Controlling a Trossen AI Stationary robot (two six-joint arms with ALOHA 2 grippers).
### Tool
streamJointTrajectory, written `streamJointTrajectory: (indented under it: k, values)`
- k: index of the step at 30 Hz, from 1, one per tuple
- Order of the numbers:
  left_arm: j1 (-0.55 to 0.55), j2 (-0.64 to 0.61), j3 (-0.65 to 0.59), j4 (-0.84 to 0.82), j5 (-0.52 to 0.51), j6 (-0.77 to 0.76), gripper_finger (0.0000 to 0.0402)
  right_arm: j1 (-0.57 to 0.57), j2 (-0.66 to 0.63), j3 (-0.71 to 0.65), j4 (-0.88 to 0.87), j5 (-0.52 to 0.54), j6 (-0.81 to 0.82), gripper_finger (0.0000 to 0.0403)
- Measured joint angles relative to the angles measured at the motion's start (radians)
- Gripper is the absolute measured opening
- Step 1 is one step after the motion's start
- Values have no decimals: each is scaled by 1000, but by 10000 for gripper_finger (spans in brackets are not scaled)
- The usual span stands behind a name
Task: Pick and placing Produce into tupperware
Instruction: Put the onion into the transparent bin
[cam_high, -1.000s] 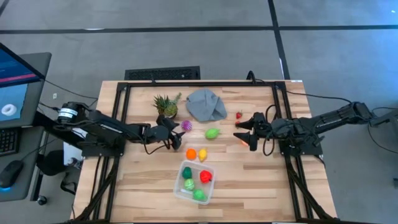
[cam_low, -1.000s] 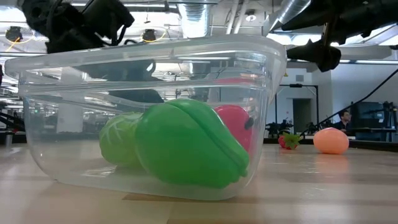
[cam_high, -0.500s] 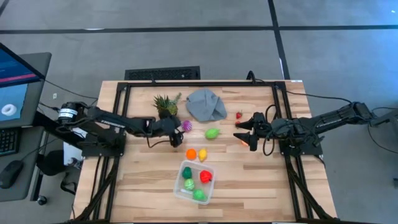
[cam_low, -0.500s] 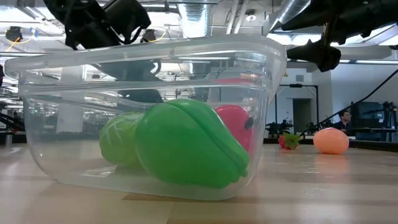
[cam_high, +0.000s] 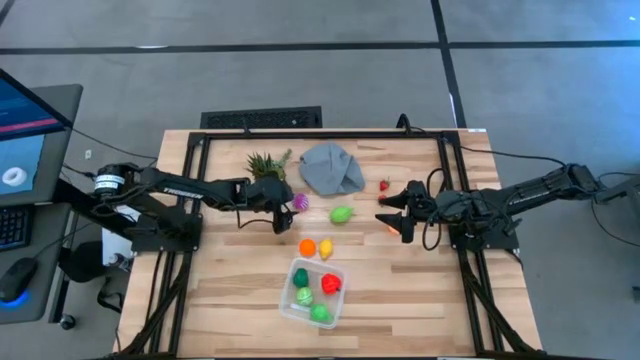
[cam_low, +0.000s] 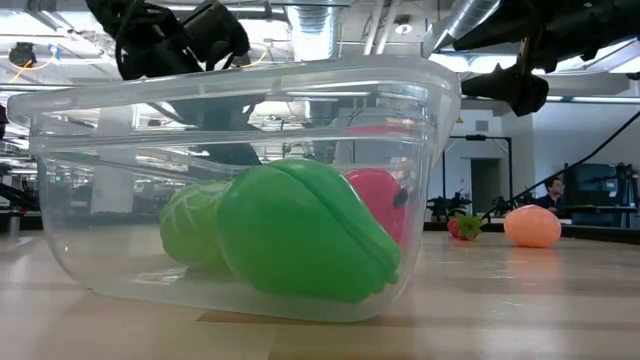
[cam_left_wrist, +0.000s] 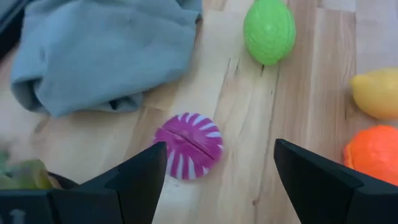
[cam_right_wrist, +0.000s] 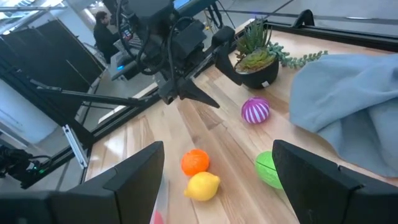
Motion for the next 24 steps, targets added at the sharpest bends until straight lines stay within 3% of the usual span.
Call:
streamJointTrajectory:
  k: [6, 14, 24]
  values:
    - [10, 85, 111, -106, 37, 102, 289, 0, 5, 0, 1, 0, 8, 322]
    - [7, 266, 304, -279, -23, 206, 289, 14, 46, 0, 6, -4, 37, 322]
    - [29, 295, 427, -396, -55, 325, 289, 67, 111, 1, 14, -3, 81, 322]
